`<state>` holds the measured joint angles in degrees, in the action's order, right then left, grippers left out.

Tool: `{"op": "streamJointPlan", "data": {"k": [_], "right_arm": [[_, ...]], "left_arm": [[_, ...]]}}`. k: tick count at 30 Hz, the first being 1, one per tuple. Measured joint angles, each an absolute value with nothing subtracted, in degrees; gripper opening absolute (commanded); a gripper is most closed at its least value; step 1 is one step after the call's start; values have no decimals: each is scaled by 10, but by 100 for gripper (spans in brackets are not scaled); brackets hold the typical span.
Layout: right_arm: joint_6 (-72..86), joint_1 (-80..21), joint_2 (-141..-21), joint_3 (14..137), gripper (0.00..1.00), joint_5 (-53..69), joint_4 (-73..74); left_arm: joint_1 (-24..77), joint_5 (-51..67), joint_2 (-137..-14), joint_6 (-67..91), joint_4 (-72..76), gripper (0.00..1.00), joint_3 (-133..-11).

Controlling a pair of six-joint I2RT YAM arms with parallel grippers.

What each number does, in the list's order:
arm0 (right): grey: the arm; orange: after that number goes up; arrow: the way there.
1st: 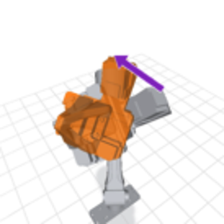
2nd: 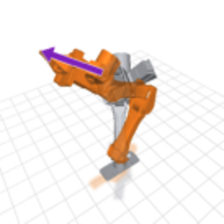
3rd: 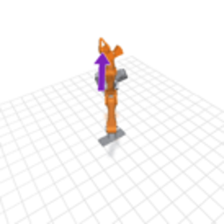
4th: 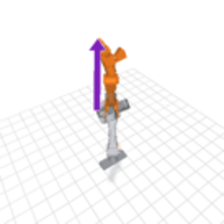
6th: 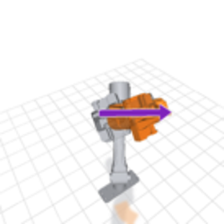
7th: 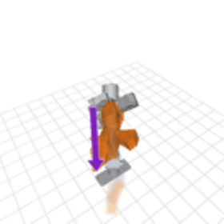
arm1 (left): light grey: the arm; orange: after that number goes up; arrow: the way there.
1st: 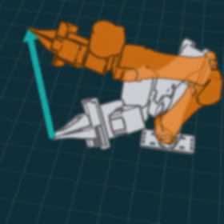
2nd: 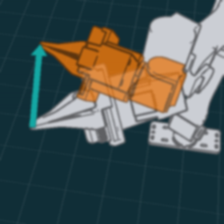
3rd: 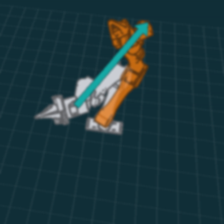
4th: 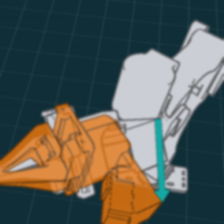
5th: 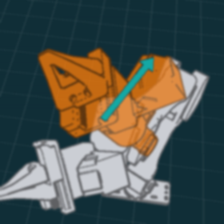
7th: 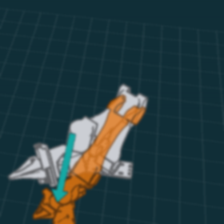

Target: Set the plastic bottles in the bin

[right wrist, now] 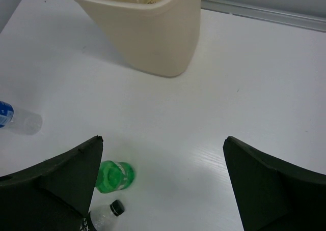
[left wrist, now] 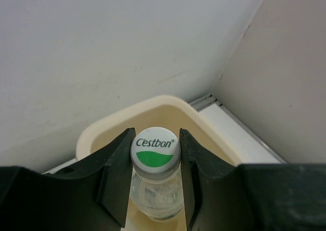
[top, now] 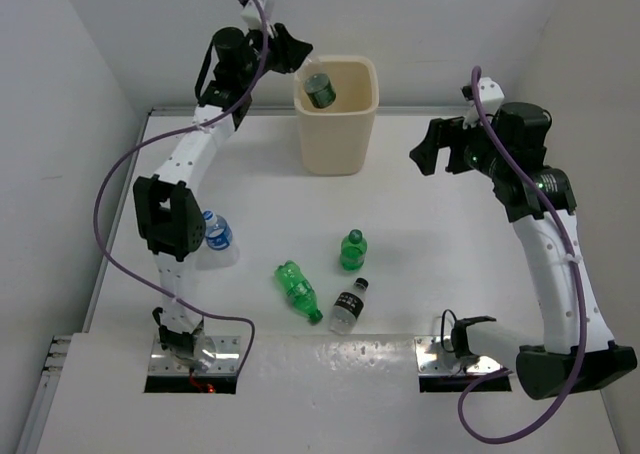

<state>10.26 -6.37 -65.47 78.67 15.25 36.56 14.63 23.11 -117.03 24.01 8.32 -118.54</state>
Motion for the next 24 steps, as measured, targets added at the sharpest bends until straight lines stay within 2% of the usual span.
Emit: {"op": "streamJointPlan", "data": {"k": [9, 12, 13, 14, 16, 17, 20, 23, 24], "right_arm": [[103, -61, -651, 762, 100, 157, 366], [103, -61, -651, 761, 100, 157, 366], [103, -61, -651, 761, 100, 157, 366], [103, -61, -651, 761, 100, 157, 366], [103, -61, -651, 761, 100, 157, 367], [103, -61, -651, 761, 100, 157, 369], [101, -61, -651, 761, 100, 157, 377], [97, -61, -651, 760, 100, 166, 383], [95, -61, -651, 758, 100, 173, 384]], "left_arm": [[201, 228, -1170, 126, 66, 0, -1076], [215, 224, -1174, 93, 53, 11, -1061], [219, 223, -1175, 85, 53, 16, -1059], [223, 222, -1175, 78, 53, 30, -1058], [227, 221, -1175, 69, 53, 48, -1058], [229, 219, -1176, 67, 53, 62, -1058], [236, 211, -1176, 64, 51, 80, -1059], [237, 197, -1176, 74, 44, 90, -1071], [237, 196, -1176, 79, 42, 90, -1077]]}}
